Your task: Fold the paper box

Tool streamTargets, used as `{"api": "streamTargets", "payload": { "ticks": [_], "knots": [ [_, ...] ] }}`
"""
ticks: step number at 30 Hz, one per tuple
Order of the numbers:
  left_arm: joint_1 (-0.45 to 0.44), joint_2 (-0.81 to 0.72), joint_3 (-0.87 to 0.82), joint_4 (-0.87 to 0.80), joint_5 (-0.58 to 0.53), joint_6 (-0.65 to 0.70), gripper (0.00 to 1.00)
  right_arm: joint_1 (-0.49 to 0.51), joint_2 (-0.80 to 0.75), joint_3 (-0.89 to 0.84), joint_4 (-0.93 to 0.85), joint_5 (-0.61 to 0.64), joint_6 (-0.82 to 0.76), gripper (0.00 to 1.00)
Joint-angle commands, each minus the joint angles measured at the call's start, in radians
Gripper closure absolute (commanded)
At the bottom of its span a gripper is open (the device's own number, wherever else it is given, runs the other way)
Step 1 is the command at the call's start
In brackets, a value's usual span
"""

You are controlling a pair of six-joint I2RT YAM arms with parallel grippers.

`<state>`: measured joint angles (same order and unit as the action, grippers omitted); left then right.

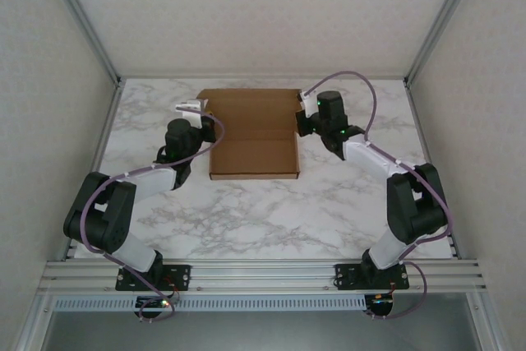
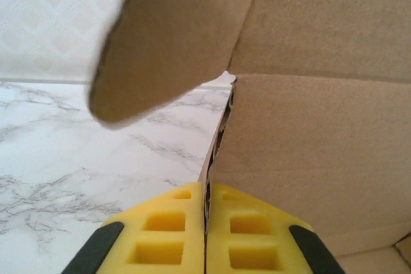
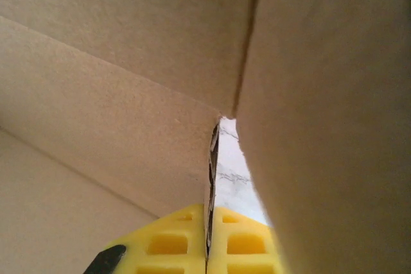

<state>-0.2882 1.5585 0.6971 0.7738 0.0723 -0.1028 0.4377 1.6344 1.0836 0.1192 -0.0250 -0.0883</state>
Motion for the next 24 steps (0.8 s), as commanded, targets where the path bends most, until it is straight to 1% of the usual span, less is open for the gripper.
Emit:
{"api": "streamTargets", "payload": {
  "ticks": [1, 4, 8, 11, 14, 18, 21, 24],
  "knots": [
    [-0.038, -0.027, -0.027, 0.104, 0.027, -0.044, 1.0, 0.076, 0.0, -0.047, 0.139, 0.099, 0.059, 1.0],
    [-0.041, -0.03, -0.039, 0.108, 0.005, -0.063, 1.0, 0.114, 0.004, -0.066, 0.182, 0.182, 0.098, 1.0],
    [-0.054, -0.041, -0.07, 0.146, -0.044, -0.112, 0.99, 0.139, 0.001, -0.055, 0.172, 0.323, 0.229, 1.0],
    [-0.071, -0.044, -0.103, 0.203, -0.091, -0.123, 0.97, 0.164, -0.011, -0.104, 0.281, 0.385, 0.257, 1.0],
    [-0.086, -0.03, -0.131, 0.263, -0.138, -0.126, 0.96, 0.179, -0.011, -0.136, 0.355, 0.415, 0.274, 1.0],
    [-0.115, -0.007, -0.162, 0.341, -0.195, -0.118, 0.95, 0.196, -0.003, -0.187, 0.464, 0.425, 0.262, 1.0],
    [-0.141, 0.004, -0.181, 0.395, -0.241, -0.1, 0.93, 0.203, 0.007, -0.23, 0.522, 0.426, 0.263, 1.0],
    [-0.163, 0.013, -0.199, 0.417, -0.276, -0.106, 0.92, 0.205, 0.012, -0.261, 0.538, 0.43, 0.277, 1.0]
  ]
}}
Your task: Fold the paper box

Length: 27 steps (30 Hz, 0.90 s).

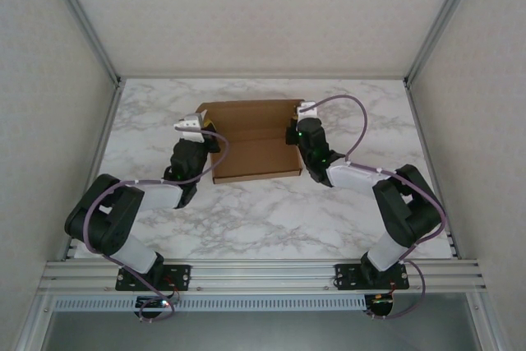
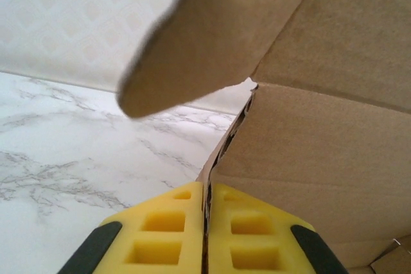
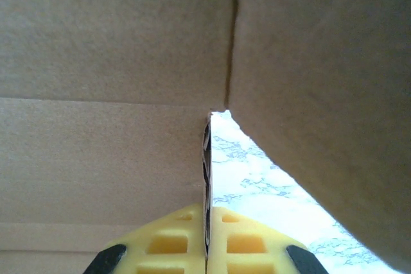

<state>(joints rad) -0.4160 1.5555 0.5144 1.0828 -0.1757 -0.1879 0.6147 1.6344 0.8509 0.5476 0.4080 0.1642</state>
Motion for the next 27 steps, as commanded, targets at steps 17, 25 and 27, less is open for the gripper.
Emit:
{"api": "streamTargets", "payload": {
  "ticks": [17, 25, 27],
  "knots": [
    [-0.134, 0.063, -0.122, 0.134, -0.13, -0.063, 0.87, 0.03, -0.018, -0.153, 0.129, -0.023, 0.061, 1.0],
    [-0.163, 0.082, -0.164, 0.131, -0.179, -0.098, 0.86, 0.031, -0.024, -0.204, 0.142, -0.035, 0.079, 1.0],
    [-0.168, 0.085, -0.171, 0.123, -0.196, -0.093, 0.87, 0.031, -0.024, -0.223, 0.151, -0.039, 0.086, 1.0]
  ]
}}
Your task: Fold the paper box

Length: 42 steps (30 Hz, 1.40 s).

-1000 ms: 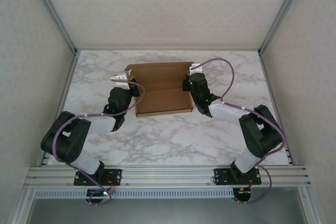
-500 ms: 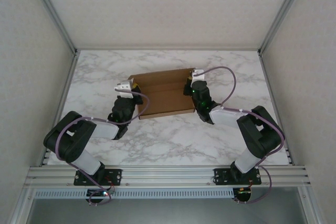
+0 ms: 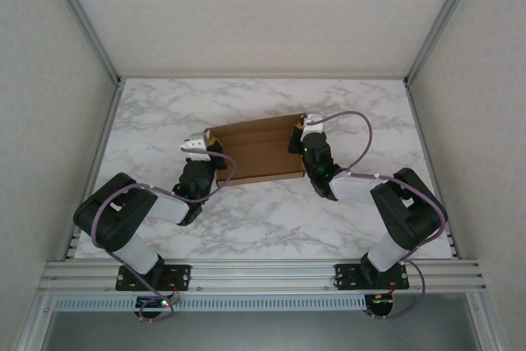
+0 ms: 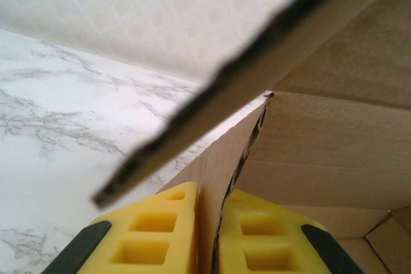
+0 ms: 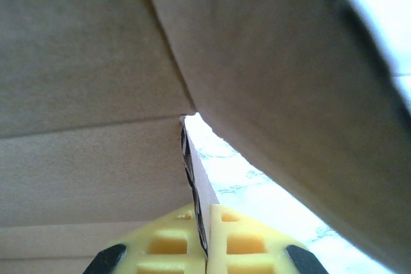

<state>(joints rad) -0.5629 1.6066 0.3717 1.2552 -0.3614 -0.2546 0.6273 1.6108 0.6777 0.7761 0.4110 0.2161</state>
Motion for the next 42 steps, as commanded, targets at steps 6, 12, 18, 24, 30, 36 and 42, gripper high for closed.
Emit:
{"api": "streamTargets", "payload": {
  "ticks": [6, 12, 18, 24, 30, 36, 42],
  "knots": [
    [-0.029, 0.045, -0.043, -0.061, -0.041, -0.017, 0.87, 0.021, -0.005, -0.102, -0.054, -0.06, 0.06, 1.0],
    [-0.031, 0.084, -0.045, -0.056, -0.087, 0.01, 0.89, 0.028, -0.01, -0.111, -0.074, -0.118, 0.093, 0.9],
    [-0.031, 0.098, -0.038, -0.06, -0.1, 0.039, 0.9, 0.029, -0.025, -0.141, -0.056, -0.115, 0.141, 0.86],
    [-0.029, 0.097, -0.034, -0.068, -0.116, 0.07, 0.9, 0.028, -0.091, -0.187, -0.051, -0.101, 0.105, 0.62],
    [-0.029, 0.133, -0.037, -0.047, -0.116, 0.096, 0.9, 0.028, -0.205, -0.283, -0.045, -0.112, 0.09, 0.48],
    [-0.031, 0.141, -0.027, -0.046, -0.096, 0.124, 0.9, 0.028, -0.4, -0.348, -0.113, -0.195, 0.105, 0.48],
    [-0.032, 0.131, -0.025, -0.043, -0.071, 0.17, 0.89, 0.027, -0.724, -0.257, -0.541, -0.241, 0.163, 0.51]
  ]
}}
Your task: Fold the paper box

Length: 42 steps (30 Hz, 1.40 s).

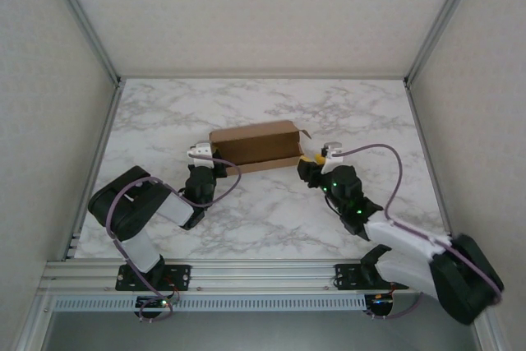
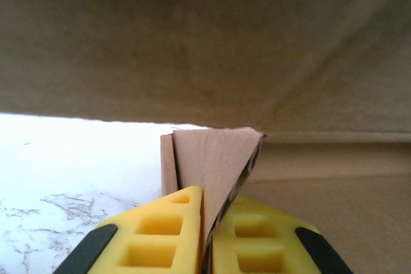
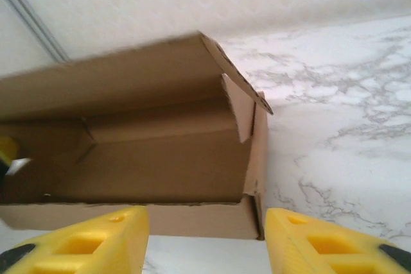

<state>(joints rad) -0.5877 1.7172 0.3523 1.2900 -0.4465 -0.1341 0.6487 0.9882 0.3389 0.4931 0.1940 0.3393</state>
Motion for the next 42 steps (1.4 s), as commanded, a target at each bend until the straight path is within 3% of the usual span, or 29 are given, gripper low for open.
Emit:
{"api": "streamTargets", "payload": {
  "ticks": [1, 3, 7, 15, 18, 23, 29, 33, 40, 42],
  "knots": [
    [-0.009, 0.019, -0.006, -0.078, 0.018, 0.061, 0.88, 0.006, -0.123, 0.141, -0.339, -0.019, 0.034, 0.53],
    [-0.01, 0.023, -0.006, -0.069, 0.025, 0.076, 0.88, 0.006, -0.142, 0.233, -0.436, 0.013, 0.005, 0.58],
    [-0.019, 0.024, 0.009, -0.083, 0.047, 0.113, 0.87, 0.002, -0.117, 0.352, -0.468, 0.13, 0.009, 0.69],
    [-0.052, 0.025, 0.022, -0.118, 0.045, 0.182, 0.82, -0.069, 0.414, 0.883, -0.901, -0.107, 0.136, 0.63],
    [-0.056, 0.008, 0.028, -0.151, 0.035, 0.163, 0.71, -0.074, 0.531, 0.93, -0.898, -0.168, 0.177, 0.63],
    [-0.078, -0.097, 0.017, -0.234, 0.043, 0.104, 0.61, -0.079, 0.65, 0.97, -0.913, -0.185, 0.181, 0.64],
    [-0.145, -0.336, -0.001, -0.422, 0.107, 0.012, 0.63, -0.087, 0.689, 0.933, -0.894, -0.169, 0.167, 0.64],
    [-0.181, -0.517, -0.003, -0.561, 0.228, -0.016, 0.64, -0.095, 0.682, 0.908, -0.871, -0.189, 0.166, 0.63],
    [-0.185, -0.745, 0.125, -0.899, 0.429, 0.045, 0.67, -0.104, 0.69, 0.933, -0.895, -0.201, 0.135, 0.62],
    [-0.185, -0.778, 0.152, -0.963, 0.431, 0.028, 0.67, -0.106, 0.696, 0.935, -0.895, -0.203, 0.132, 0.62]
  ]
}}
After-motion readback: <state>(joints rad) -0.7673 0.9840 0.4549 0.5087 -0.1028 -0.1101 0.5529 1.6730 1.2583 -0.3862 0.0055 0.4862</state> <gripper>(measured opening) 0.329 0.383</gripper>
